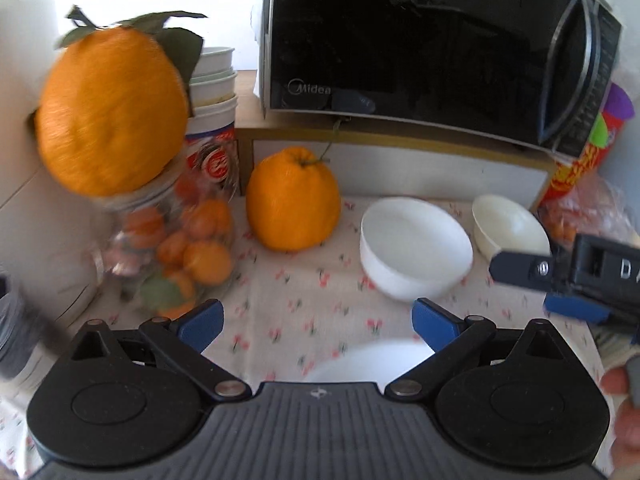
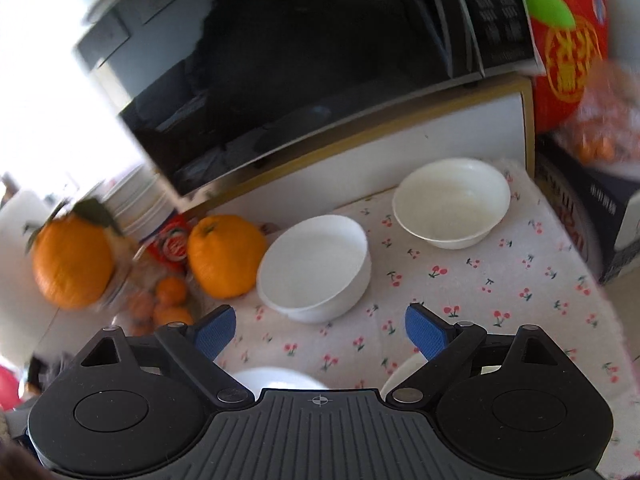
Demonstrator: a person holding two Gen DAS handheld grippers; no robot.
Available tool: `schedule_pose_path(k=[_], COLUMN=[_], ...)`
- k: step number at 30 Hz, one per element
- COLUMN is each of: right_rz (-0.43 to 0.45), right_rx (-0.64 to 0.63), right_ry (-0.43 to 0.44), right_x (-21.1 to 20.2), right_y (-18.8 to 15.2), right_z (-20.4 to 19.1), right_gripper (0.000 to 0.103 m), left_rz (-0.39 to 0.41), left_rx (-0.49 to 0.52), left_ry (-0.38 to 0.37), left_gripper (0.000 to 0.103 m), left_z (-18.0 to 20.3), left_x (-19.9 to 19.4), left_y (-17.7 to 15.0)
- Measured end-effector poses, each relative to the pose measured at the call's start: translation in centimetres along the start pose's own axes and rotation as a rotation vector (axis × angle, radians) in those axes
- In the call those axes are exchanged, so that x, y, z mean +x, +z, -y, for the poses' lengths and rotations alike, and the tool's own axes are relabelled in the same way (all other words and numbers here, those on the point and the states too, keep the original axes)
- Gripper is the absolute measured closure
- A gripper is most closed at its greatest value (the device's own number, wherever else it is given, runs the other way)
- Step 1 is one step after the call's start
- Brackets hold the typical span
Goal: Organize plates and bowls
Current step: 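Move the left gripper to the white bowl beside the microwave, then close the left gripper on the white bowl rim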
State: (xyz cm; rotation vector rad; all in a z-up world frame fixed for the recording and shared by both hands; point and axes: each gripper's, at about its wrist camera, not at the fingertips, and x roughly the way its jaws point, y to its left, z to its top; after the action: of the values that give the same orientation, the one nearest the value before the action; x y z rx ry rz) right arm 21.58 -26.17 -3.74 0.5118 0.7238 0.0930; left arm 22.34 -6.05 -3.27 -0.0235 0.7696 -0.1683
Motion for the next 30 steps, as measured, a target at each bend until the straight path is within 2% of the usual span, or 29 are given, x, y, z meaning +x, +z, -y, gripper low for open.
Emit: schedule_pose_path(k=[4,5,7,9,11,14,20,27,30], right_rz=[-0.032,-0.031,-0.019,-0.006,-0.002,0.002,0.017,0.020,0.015], right_rx=[0.131,0.146,0.156,0.156,0.175,0.218,0.229,0.260,0.270], right_ry=[0.042,0.044,0.039,0.030,0.032,0.040,0.025,0.026,0.044], right_x=[2.4,2.8,3.5,3.9,4.4,5.0,5.8,6.3,6.2], right_y=[0.4,0.4,0.5,0.7,0.7,0.8,0.7,0.5,0.4], right_z=[2.2,2.5,2.7,2.8,3.0,3.6,3.7,4.2,4.5], right_gripper=[0.010,0.010,0.012,0.020,0.036,0.051,0.075,0.078,0.078], left_rz=[0.021,0.024,0.030,0.042,0.035,0.012,-0.004,-0.025,-0.033], left_rx=[-0.056,-0.070,-0.099,-0.125,-0.150,-0.189,-0.210,-0.277,-0.293], left_ry=[-0.051,-0.071,-0.114,-0.140,-0.156,-0.174,-0.209,-0.243,-0.242], left_gripper=[0.013,0.019,0.024,0.034,0.044,0.058,0.075,0.085,0.086], left_z=[-0.2,-0.3,-0.3,-0.4,-0.5,-0.7,-0.6,-0.4,-0.1], left_x=[1.8,2.3,3.1,3.7,4.4,5.2,6.3,7.3,7.3], left_y=[1.1,1.2,1.6,1.7,1.8,1.8,1.9,1.6,1.5])
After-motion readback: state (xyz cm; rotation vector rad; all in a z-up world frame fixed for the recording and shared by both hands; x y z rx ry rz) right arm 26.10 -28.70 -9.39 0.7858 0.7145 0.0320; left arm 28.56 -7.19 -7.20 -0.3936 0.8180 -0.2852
